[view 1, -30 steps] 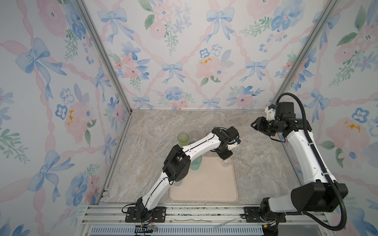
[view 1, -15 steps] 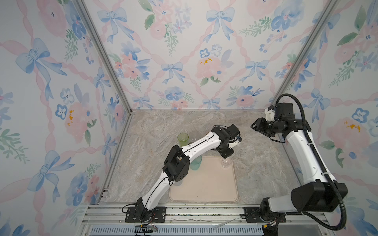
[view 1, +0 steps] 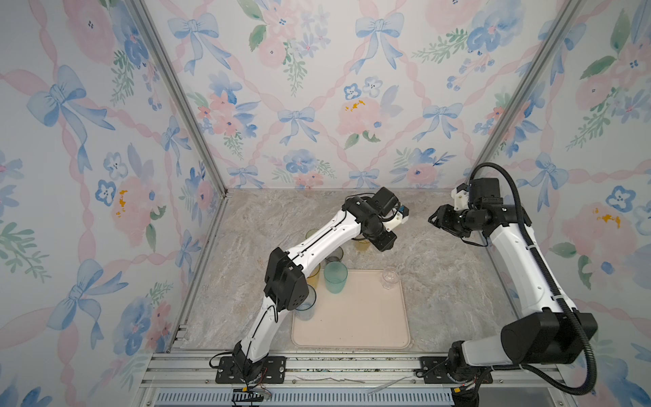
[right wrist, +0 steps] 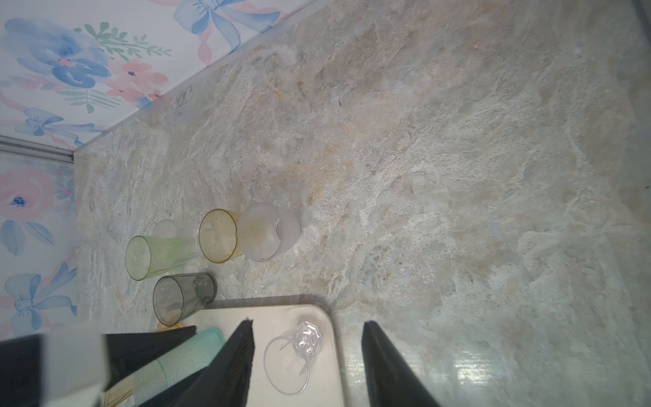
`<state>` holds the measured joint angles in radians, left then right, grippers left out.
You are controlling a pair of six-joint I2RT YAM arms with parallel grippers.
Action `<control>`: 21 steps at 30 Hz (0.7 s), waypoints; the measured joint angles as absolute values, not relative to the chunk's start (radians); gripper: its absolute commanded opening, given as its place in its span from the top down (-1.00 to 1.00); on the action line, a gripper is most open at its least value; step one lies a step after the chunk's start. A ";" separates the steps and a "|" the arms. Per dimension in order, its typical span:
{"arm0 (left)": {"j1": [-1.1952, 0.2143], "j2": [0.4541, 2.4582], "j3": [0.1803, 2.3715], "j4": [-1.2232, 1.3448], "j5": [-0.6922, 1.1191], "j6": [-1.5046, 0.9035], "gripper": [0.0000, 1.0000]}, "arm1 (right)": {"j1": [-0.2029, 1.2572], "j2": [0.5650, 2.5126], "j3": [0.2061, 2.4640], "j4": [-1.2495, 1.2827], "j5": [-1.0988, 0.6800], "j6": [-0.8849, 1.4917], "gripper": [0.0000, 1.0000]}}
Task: Place the glasses into the tray
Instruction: Place the glass on the tray, then pick up the glass from the center of the table.
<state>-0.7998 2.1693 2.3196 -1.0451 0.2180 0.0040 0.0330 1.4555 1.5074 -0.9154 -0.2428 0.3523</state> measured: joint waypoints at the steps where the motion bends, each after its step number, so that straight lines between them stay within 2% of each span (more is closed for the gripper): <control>1: -0.775 2.149 2.339 -1.043 0.218 -0.008 0.26 | 0.056 1.472 1.512 -0.920 -0.239 0.350 -0.05; 5: -0.659 2.082 2.395 -1.034 0.189 -0.076 0.26 | 0.161 1.581 1.579 -0.947 -0.204 0.330 -0.03; 10: -0.525 2.051 2.403 -1.027 0.108 -0.138 0.27 | 0.254 1.776 1.706 -0.995 -0.157 0.303 0.10; 15: -0.453 2.052 2.399 -1.028 0.071 -0.154 0.27 | 0.277 1.941 1.809 -1.045 -0.117 0.286 0.19; 21: -0.391 2.046 2.373 -1.029 0.055 -0.155 0.27 | 0.278 2.030 1.863 -1.085 -0.078 0.276 0.29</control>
<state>-0.3908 2.0464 2.3726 -1.0286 0.0551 -0.1547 0.2779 2.0304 1.8626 -1.0847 -0.0776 0.2756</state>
